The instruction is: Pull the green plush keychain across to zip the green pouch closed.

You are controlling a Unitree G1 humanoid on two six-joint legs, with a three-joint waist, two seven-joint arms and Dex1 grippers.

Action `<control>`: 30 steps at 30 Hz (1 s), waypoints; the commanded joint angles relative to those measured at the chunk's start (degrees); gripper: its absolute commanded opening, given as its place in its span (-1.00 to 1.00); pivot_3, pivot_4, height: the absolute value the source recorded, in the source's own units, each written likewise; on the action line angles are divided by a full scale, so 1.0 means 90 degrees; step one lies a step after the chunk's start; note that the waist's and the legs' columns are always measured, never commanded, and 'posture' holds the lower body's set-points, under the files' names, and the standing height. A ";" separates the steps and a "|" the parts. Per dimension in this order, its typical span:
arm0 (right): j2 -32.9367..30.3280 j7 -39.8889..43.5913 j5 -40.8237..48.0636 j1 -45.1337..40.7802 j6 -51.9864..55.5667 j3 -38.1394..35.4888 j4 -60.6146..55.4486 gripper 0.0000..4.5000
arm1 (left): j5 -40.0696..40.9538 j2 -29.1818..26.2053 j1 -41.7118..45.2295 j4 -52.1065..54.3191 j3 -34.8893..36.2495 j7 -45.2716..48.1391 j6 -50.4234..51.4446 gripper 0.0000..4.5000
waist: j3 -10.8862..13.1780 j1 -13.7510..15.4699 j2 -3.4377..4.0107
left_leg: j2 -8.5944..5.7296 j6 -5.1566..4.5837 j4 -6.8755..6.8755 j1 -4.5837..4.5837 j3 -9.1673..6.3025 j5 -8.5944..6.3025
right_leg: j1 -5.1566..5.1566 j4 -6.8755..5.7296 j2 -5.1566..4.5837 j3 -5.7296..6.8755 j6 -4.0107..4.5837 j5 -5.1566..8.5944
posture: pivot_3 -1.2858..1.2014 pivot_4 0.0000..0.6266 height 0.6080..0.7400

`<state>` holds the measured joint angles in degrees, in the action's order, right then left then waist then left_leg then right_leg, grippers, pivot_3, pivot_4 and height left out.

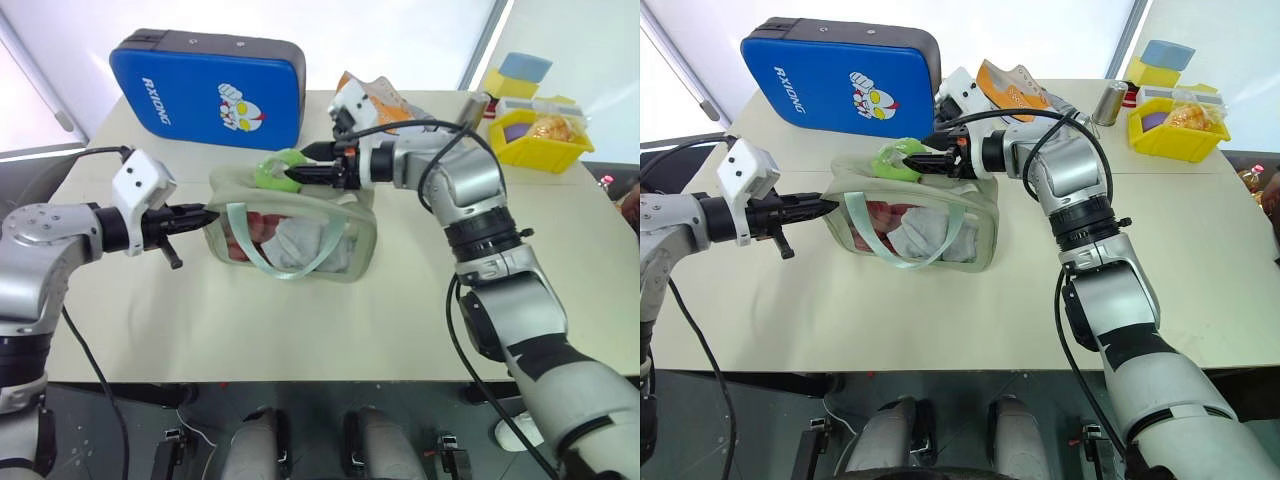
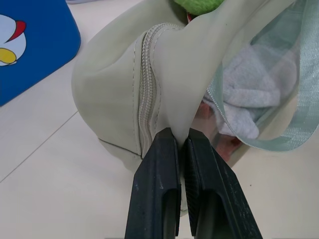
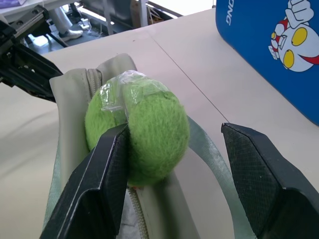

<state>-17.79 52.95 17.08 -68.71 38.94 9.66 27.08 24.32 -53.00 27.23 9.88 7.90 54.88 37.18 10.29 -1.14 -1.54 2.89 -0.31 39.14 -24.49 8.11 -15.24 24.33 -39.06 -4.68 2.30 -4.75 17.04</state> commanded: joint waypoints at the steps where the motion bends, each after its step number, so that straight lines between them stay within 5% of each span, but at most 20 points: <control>1: 0.0037 0.0070 0.0081 -0.0243 -0.0041 -0.0206 -0.0139 0.07 | -0.0008 -0.0055 -0.0061 0.0107 0.0029 -0.0017 0.0009 -1.00 | 0.0000 -0.0004 0.0000 | 0.0000 0.0000 0.0000 0.0000 0.0000 0.0000 | 0.0000 0.0000 0.0000 0.0000 0.0000 0.0000 | 0.03 -0.52 1.00; 6: -0.0042 0.0061 0.0213 -0.0229 0.0171 -0.0416 -0.0394 -0.96 | -0.0040 -0.0008 0.0023 0.0014 -0.0043 -0.0034 -0.0052 -1.00 | 0.0000 0.0001 0.0000 | 0.0000 0.0000 0.0000 0.0000 0.0000 0.0000 | 0.0000 0.0000 0.0000 0.0000 0.0000 0.0000 | 0.03 -0.52 1.00; 11: -0.0626 -0.0146 0.0282 -0.0094 0.0684 -0.0735 -0.0977 -0.99 | -0.0039 0.0026 0.0046 -0.0009 -0.0075 -0.0054 -0.0061 -1.00 | 0.0001 0.0026 0.0001 | 0.0000 0.0000 0.0000 -0.0002 0.0000 0.0000 | 0.0000 0.0001 -0.0002 0.0000 0.0001 0.0000 | 0.03 -0.52 1.00; 22: -0.3138 -0.1025 -0.0287 0.1560 0.1545 -0.1314 -0.3058 -0.99 | 0.0096 0.0137 -0.0243 0.0140 0.0075 -0.0251 0.0138 -1.00 | 0.0000 0.0036 0.0002 | -0.0001 -0.0003 -0.0004 0.0000 -0.0002 -0.0003 | -0.0001 0.0006 -0.0009 0.0000 0.0001 0.0000 | 0.03 -0.52 1.00; 25: -0.3326 -0.1295 -0.0311 0.2278 0.1672 -0.1496 -0.3357 -0.99 | 0.0136 0.0201 -0.0207 0.0148 0.0027 -0.0317 0.0167 -1.00 | -0.0001 0.0039 0.0000 | -0.0002 -0.0003 -0.0003 0.0000 -0.0001 -0.0003 | -0.0003 0.0008 -0.0010 -0.0001 0.0001 0.0000 | 0.03 -0.52 1.00; 30: -0.2569 -0.1975 -0.0110 0.3553 0.1891 -0.1663 -0.3707 -0.99 | 0.0150 0.0292 -0.0143 0.0169 -0.0036 -0.0359 0.0222 -1.00 | -0.0005 0.0048 -0.0003 | -0.0003 -0.0003 0.0000 0.0004 -0.0005 -0.0003 | -0.0015 0.0009 -0.0006 0.0000 0.0001 0.0000 | 0.03 -0.52 1.00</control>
<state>-42.47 38.42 16.07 -38.45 55.14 -3.18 -4.51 25.70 -50.43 26.13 11.32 8.47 51.95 38.37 10.24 -0.71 -1.57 2.87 -0.34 39.14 -24.45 8.07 -15.27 24.20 -38.98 -4.73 2.31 -4.74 17.05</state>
